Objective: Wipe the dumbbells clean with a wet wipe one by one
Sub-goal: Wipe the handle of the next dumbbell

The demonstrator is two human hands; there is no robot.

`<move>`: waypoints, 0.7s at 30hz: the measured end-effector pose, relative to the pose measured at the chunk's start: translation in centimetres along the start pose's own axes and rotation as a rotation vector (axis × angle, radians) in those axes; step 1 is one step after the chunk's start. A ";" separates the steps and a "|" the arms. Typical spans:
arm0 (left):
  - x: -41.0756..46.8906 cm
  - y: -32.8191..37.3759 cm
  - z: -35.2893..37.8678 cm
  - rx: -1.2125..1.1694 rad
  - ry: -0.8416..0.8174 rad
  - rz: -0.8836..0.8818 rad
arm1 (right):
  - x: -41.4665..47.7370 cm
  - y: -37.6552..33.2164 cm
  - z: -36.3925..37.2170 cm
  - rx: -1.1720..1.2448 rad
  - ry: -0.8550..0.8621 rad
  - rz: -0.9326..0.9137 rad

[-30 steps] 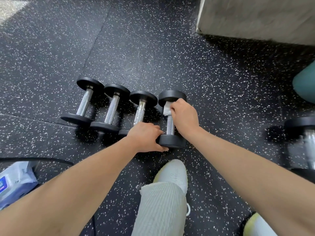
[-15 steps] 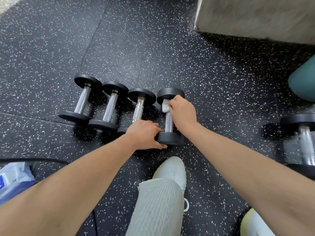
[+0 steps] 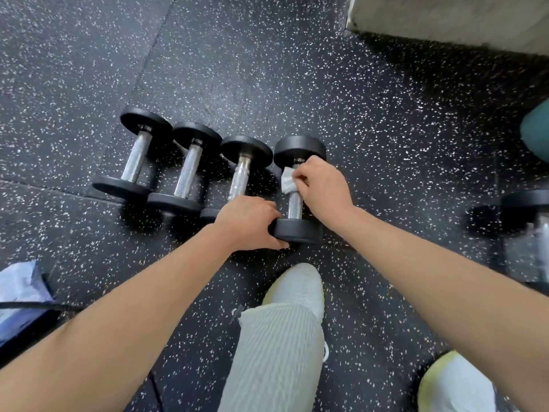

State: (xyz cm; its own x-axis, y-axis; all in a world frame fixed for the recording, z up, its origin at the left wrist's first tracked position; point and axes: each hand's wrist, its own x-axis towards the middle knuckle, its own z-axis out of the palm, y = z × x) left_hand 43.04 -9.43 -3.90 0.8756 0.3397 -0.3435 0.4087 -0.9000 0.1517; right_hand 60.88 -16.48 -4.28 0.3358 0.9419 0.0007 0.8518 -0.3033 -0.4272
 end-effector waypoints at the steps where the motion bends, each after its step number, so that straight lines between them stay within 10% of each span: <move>1: 0.0 0.0 0.0 -0.004 0.001 -0.003 | -0.2 -0.2 0.0 0.026 -0.009 0.008; 8: 0.0 0.0 0.3 -0.027 -0.007 -0.057 | -2.2 0.2 -2.0 0.110 -0.375 -0.140; 15: -0.4 1.1 0.4 -0.015 0.029 -0.085 | 0.6 1.0 -2.1 0.114 -0.177 -0.067; 21: -0.7 1.7 1.8 0.004 0.153 -0.047 | -2.0 1.6 -2.0 0.167 -0.417 -0.155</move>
State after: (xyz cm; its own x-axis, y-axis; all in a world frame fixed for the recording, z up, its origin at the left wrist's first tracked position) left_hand 42.65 -11.66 -5.05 0.8849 0.4185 -0.2046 0.4490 -0.8833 0.1348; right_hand 62.40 -19.16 -3.12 -0.0090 0.9621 -0.2726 0.7915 -0.1598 -0.5900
